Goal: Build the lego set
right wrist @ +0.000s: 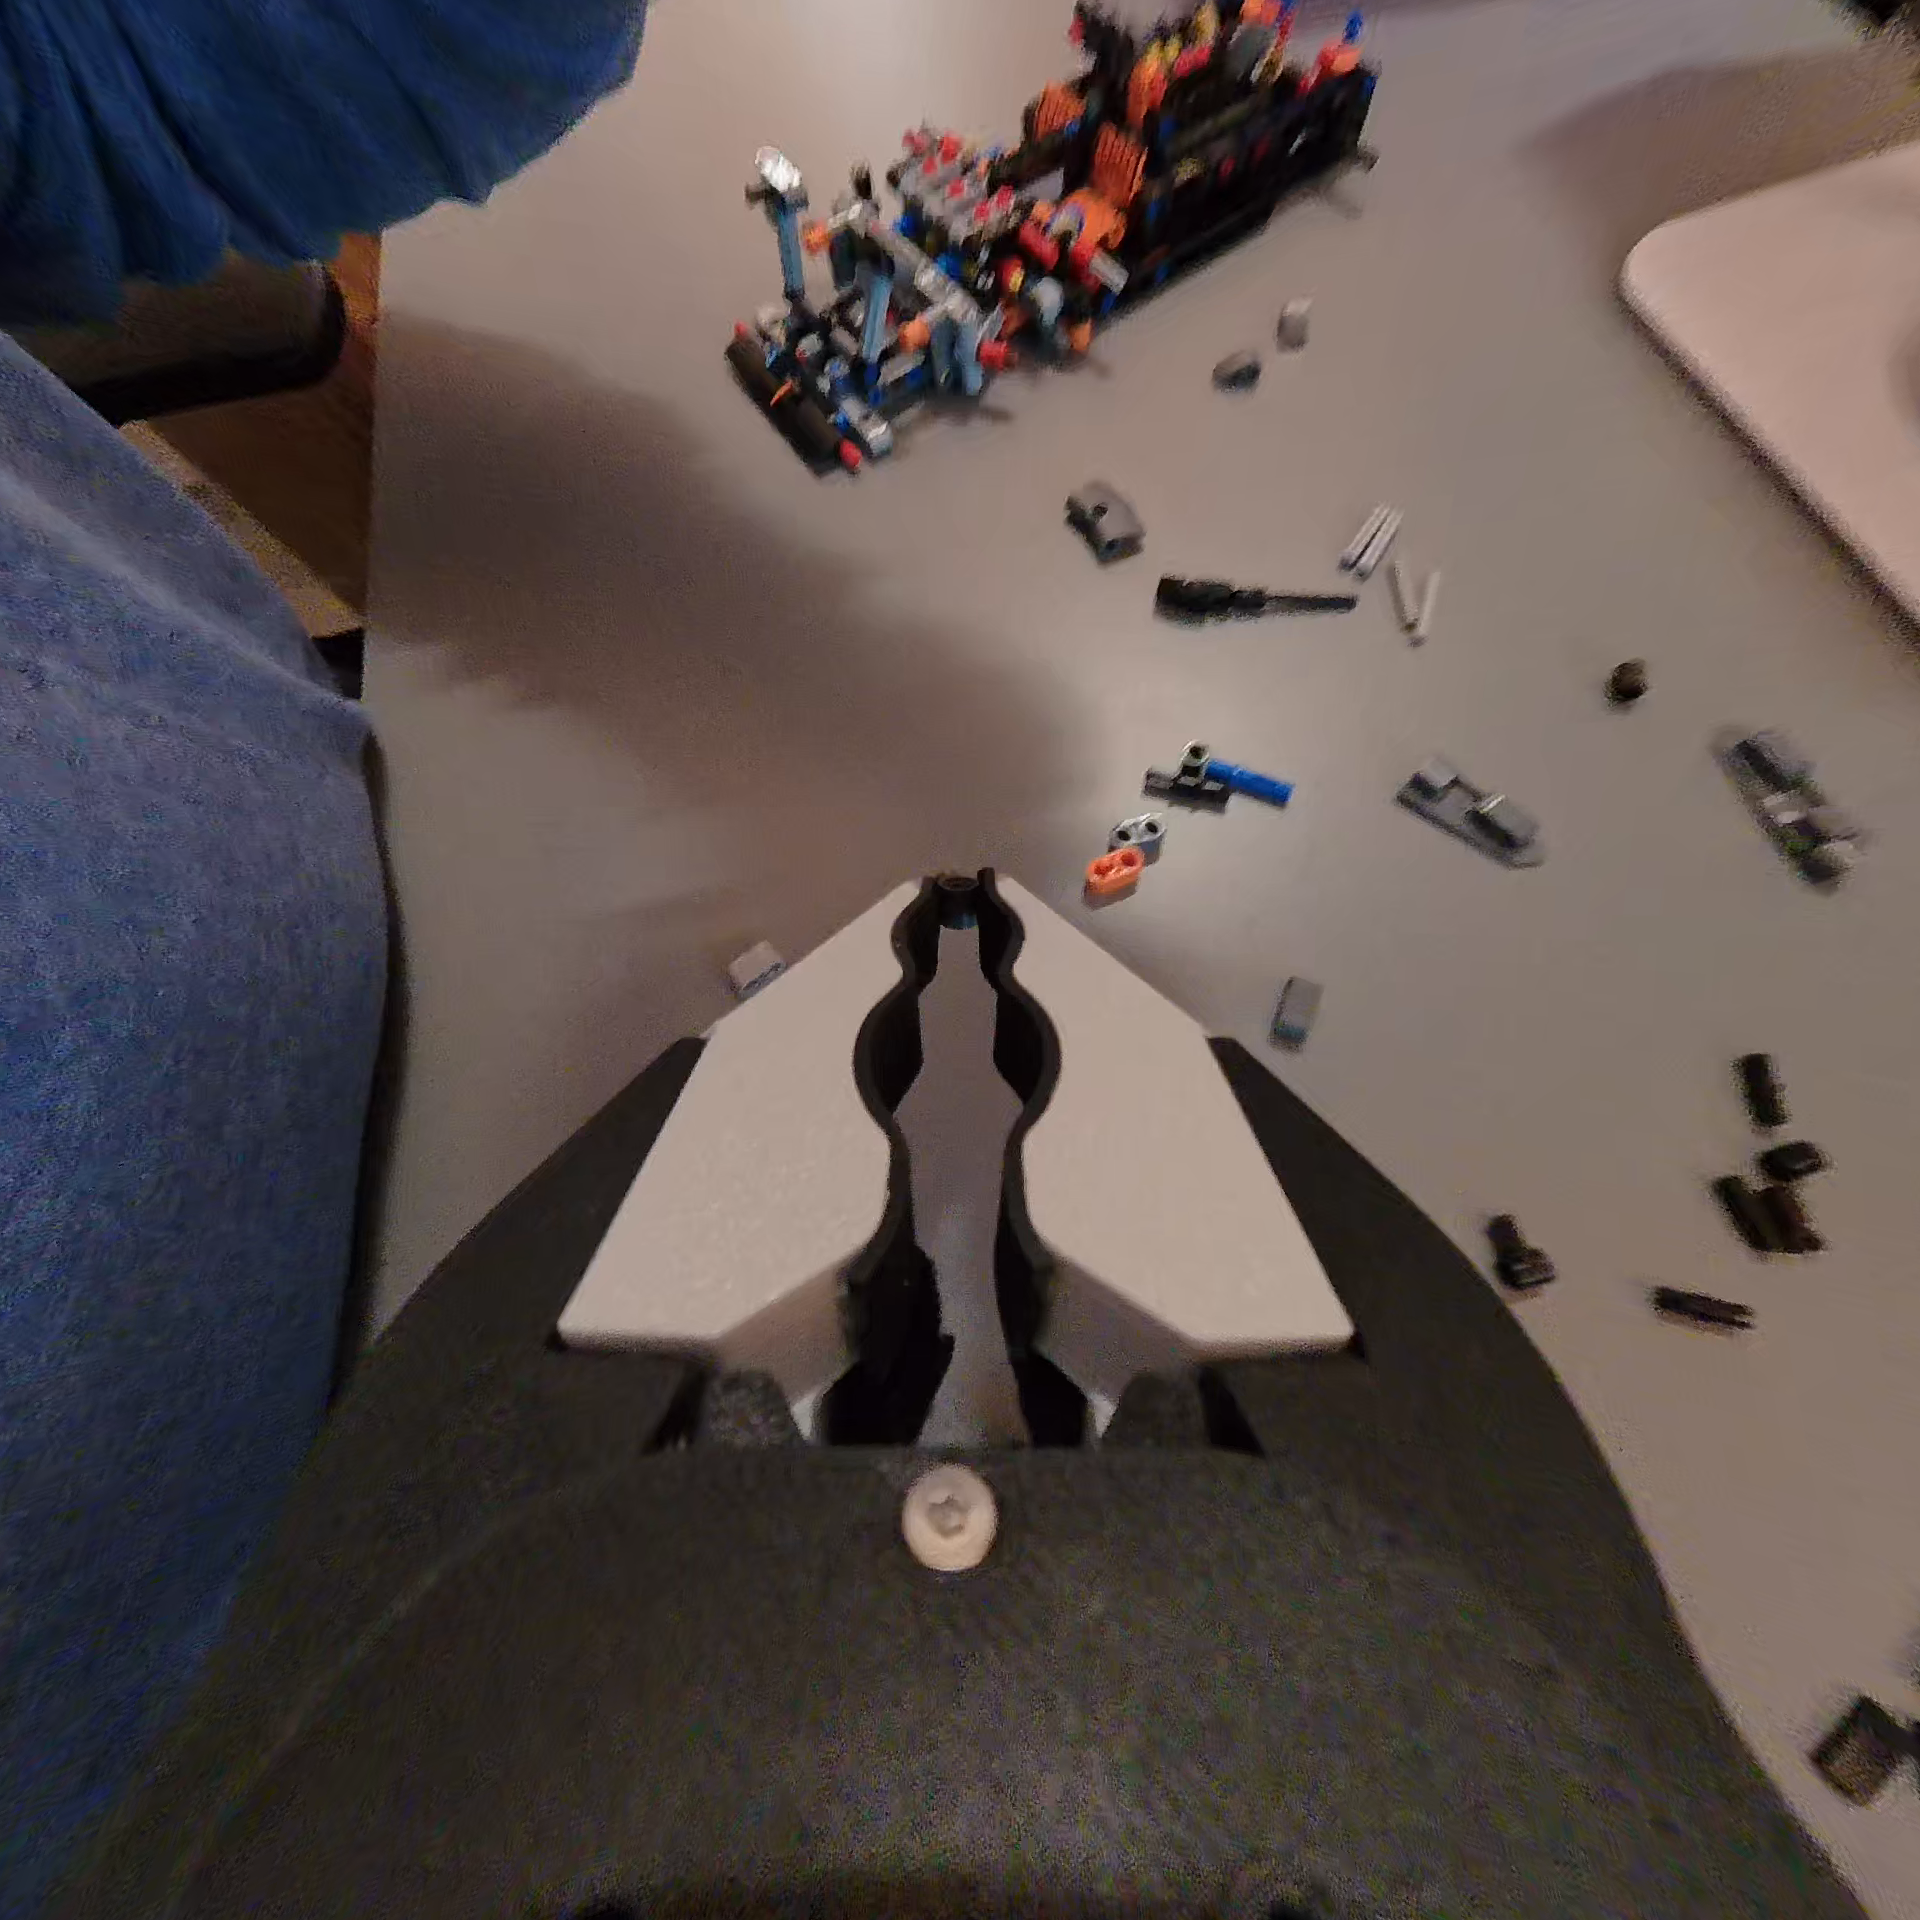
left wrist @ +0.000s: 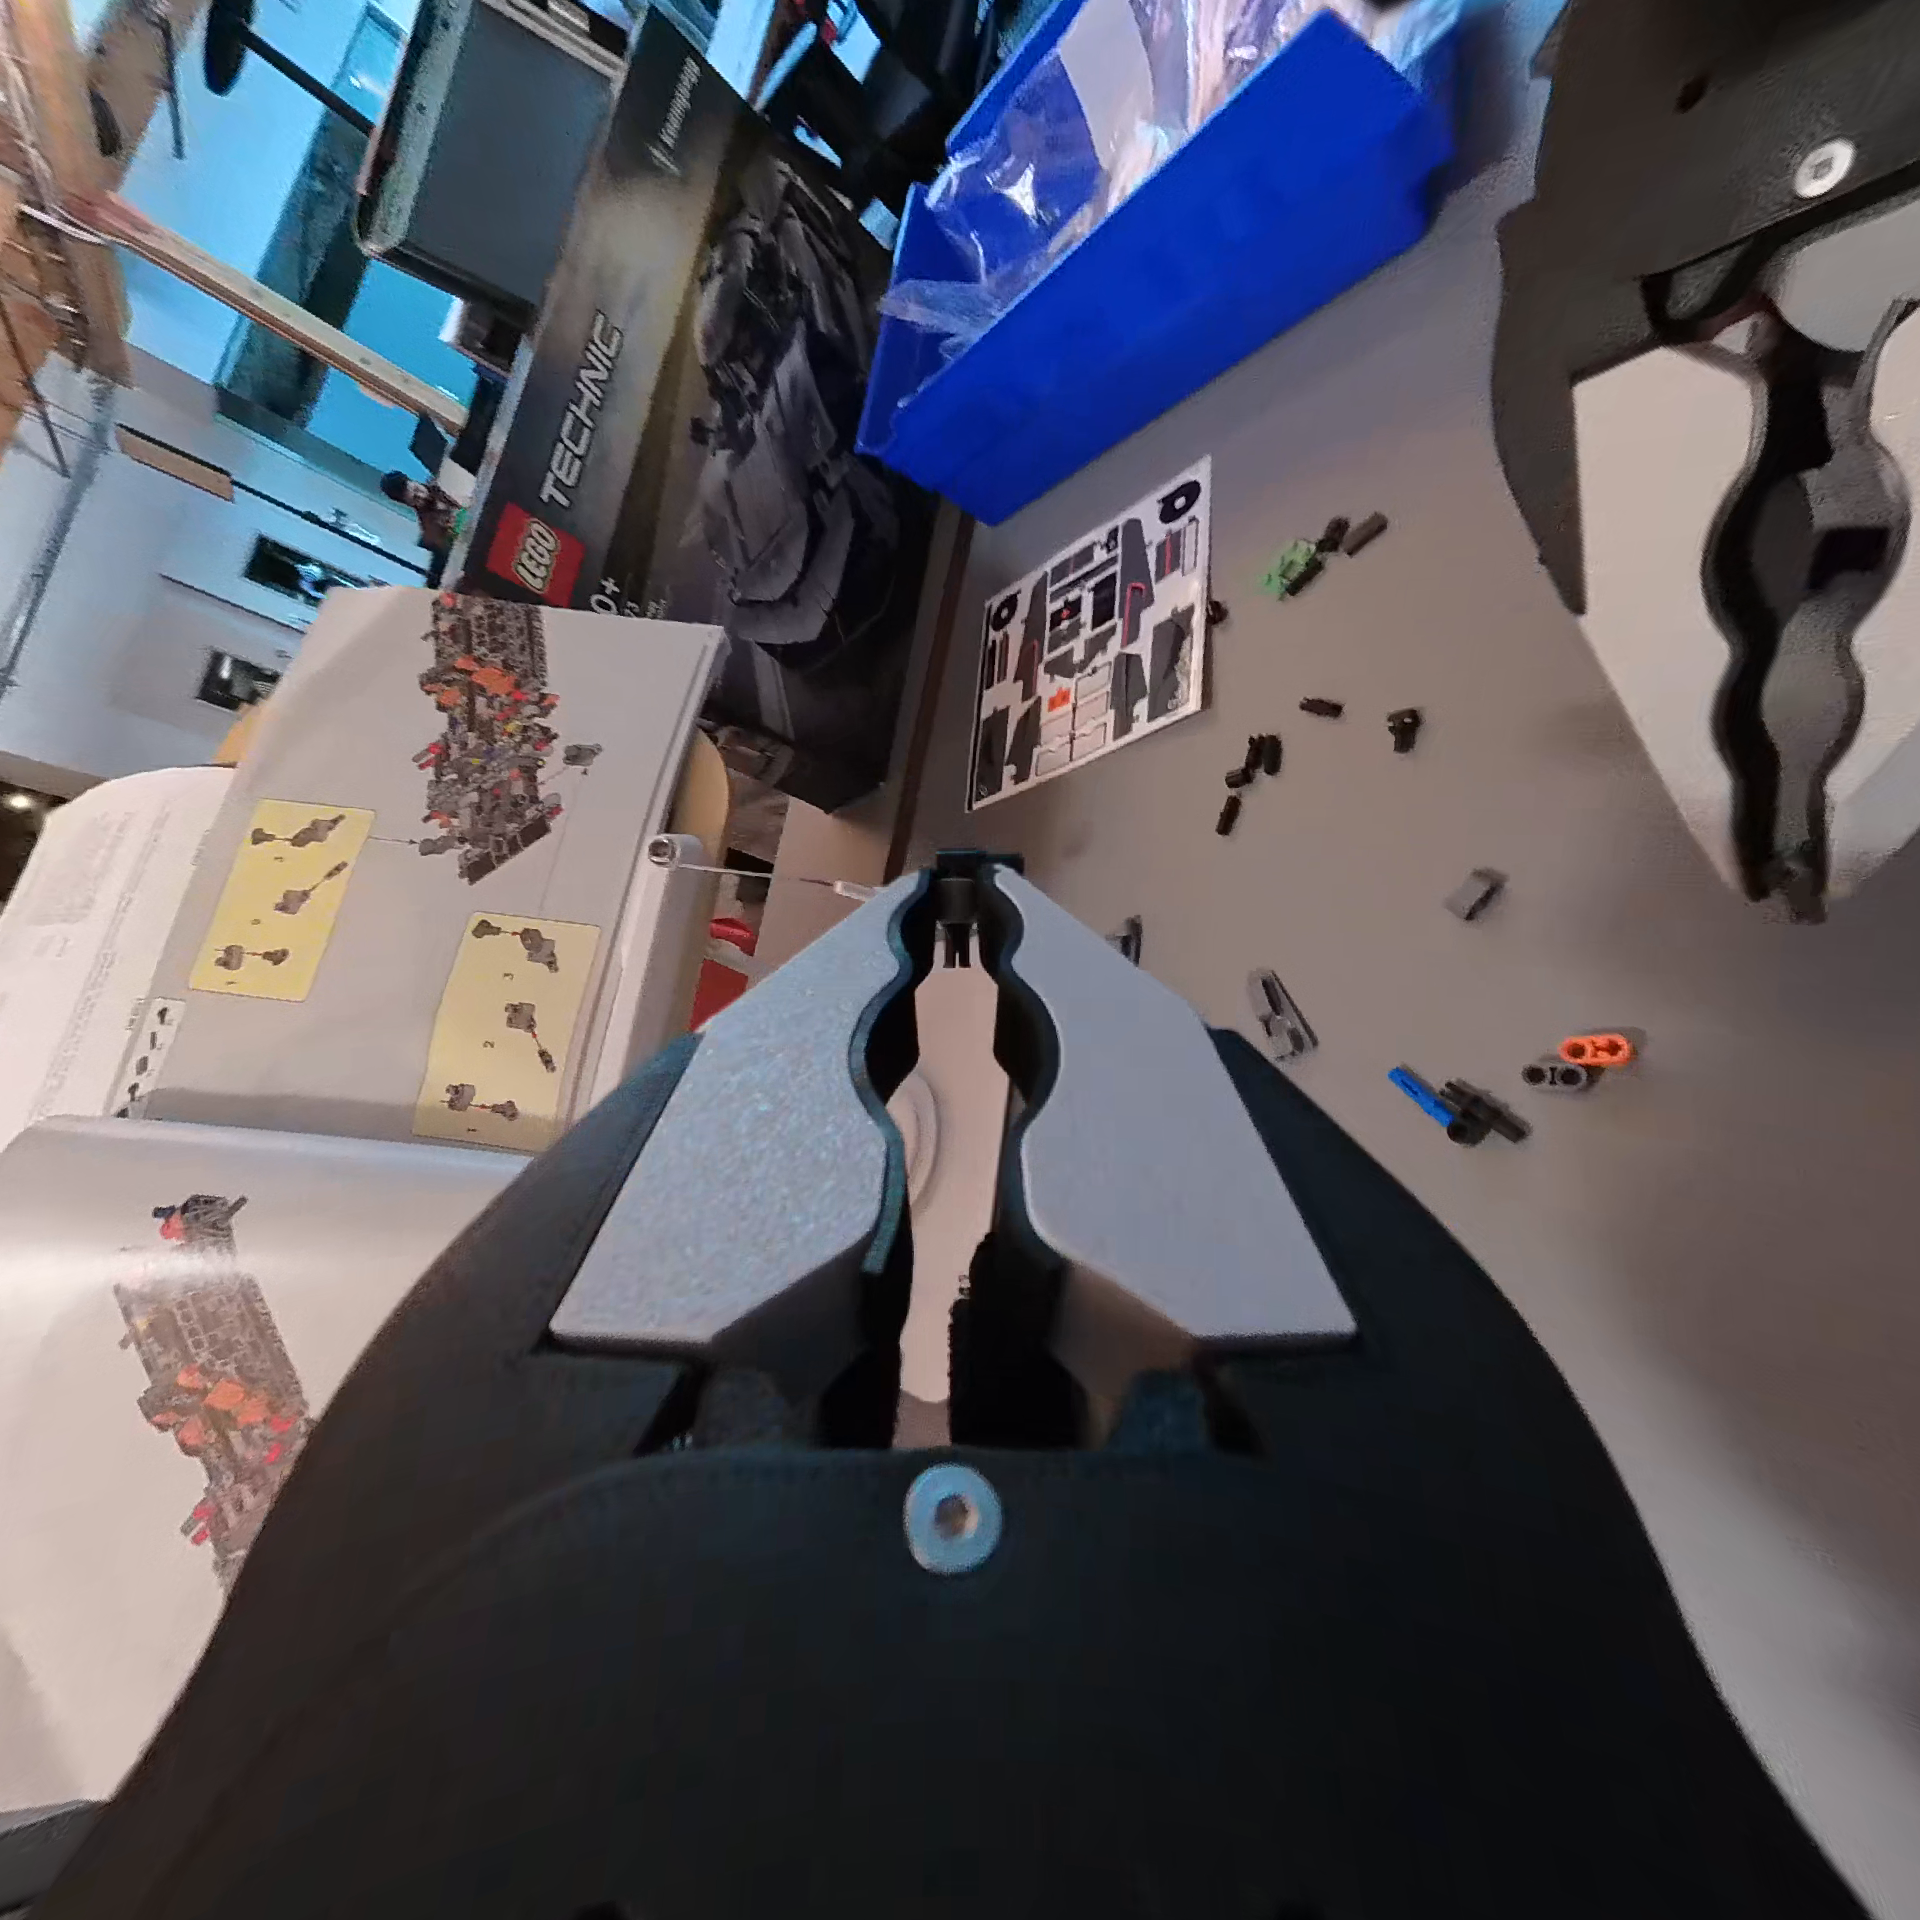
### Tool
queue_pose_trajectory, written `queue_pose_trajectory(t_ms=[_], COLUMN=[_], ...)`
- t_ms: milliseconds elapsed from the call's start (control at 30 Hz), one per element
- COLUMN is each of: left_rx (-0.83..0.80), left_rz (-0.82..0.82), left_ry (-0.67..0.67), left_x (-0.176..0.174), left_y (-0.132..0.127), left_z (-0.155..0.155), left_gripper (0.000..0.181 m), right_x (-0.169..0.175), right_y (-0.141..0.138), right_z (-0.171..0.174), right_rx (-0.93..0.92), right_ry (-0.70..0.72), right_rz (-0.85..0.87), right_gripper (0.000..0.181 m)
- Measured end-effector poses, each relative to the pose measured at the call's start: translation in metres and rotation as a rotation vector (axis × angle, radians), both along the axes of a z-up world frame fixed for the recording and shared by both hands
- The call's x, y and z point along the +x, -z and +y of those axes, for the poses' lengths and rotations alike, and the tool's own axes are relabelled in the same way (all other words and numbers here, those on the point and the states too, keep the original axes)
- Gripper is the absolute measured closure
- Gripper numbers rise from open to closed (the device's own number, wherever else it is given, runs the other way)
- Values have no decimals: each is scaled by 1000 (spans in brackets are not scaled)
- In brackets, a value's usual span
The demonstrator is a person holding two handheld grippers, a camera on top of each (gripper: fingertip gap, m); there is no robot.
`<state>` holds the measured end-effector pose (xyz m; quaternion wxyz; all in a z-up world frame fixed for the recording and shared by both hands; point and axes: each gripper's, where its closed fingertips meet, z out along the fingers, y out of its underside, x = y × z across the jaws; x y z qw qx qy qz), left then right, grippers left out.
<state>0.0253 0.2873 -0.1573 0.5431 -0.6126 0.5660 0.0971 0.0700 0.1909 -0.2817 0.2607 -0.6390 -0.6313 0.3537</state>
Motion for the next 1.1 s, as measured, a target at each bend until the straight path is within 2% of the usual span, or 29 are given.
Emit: queue_pose_trajectory(t_ms=[300,500,700,767,867,1000,1100], left_rx=[-76,-182,-332,-390,-497,-656,-754], left_rz=[14,-36,-146,-180,-264,-347,-399], left_ry=[-5,-34,-36,-27,-2,15,37], left_x=[-3,-8,-7,-4,3,13,23], left_y=[12,18,19,19,18,18,16], left_z=[4,11,13,11,7,3,-2], left_gripper=[176,176,176,176,176,176,176], right_x=[1,-2,-4,-7,-10,-12,-17], right_y=[34,41,36,21,-22,-82,-99], right_z=[-3,-1,8,17,41,72,85], right_rx=[-104,-101,-62,-5,151,465,647], right_ry=[0,1,32,62,149,250,264], right_rz=[-116,-127,-97,-27,130,273,269], right_gripper=[177,177,159,162,163,159,154])
